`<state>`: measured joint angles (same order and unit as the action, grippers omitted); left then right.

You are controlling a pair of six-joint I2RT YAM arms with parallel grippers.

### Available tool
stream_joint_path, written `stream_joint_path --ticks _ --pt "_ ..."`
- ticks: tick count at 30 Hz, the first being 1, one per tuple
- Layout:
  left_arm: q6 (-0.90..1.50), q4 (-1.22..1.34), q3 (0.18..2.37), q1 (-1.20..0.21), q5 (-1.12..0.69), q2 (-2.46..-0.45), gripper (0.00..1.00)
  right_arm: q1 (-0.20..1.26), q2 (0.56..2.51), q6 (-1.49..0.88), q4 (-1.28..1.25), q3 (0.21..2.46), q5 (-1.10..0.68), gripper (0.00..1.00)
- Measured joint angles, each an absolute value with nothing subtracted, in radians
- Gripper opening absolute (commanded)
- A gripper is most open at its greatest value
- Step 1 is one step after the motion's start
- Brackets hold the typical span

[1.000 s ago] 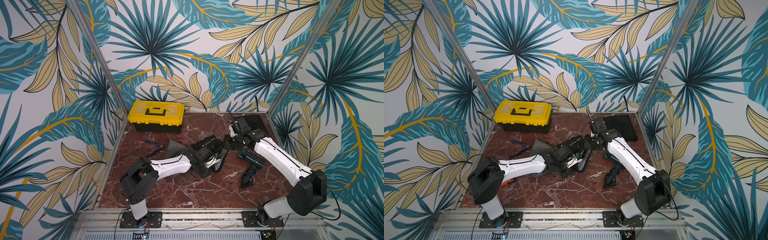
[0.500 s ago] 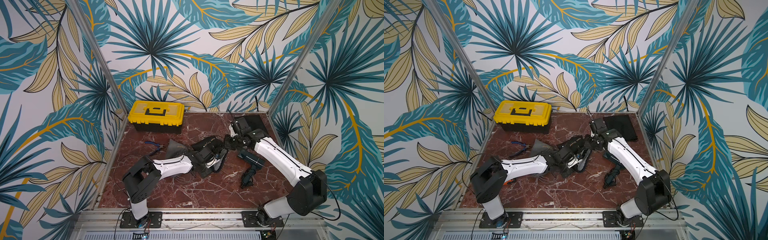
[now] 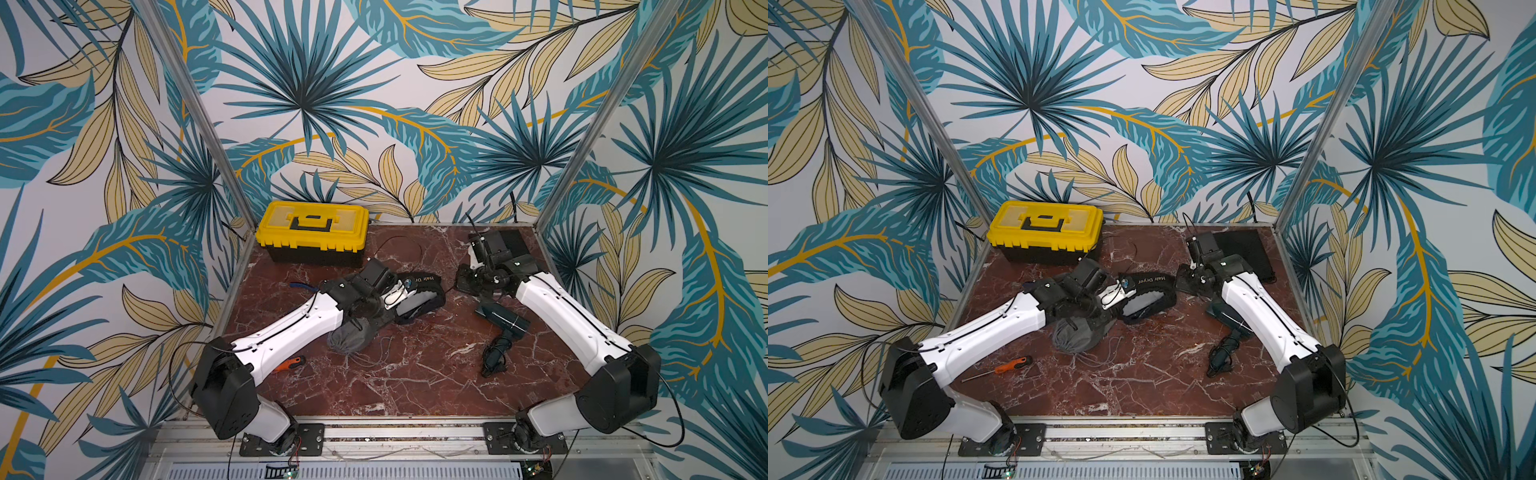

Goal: Pack away hair dryers
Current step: Pull the drawstrings on both sides of the drawstring bag.

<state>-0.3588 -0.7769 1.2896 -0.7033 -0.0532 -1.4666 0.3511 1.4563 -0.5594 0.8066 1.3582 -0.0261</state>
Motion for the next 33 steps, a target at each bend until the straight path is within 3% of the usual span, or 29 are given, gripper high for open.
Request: stream_joint_path --ticks 11,19,33 --pt "-0.449 -0.834 1.623 -0.435 -0.097 -1.447 0.0 0.314 1.217 -0.54 0.904 1.433 0.078 0.0" --pt "-0.443 -0.857 1.81 -0.229 -0.265 -1.551 0.0 0.256 1.142 -0.52 0.979 1.433 0.099 0.0" --pt "-0.421 -0.886 1.935 -0.057 -0.461 -1.658 0.0 0.148 0.973 -0.5 1.054 1.429 0.112 0.0"
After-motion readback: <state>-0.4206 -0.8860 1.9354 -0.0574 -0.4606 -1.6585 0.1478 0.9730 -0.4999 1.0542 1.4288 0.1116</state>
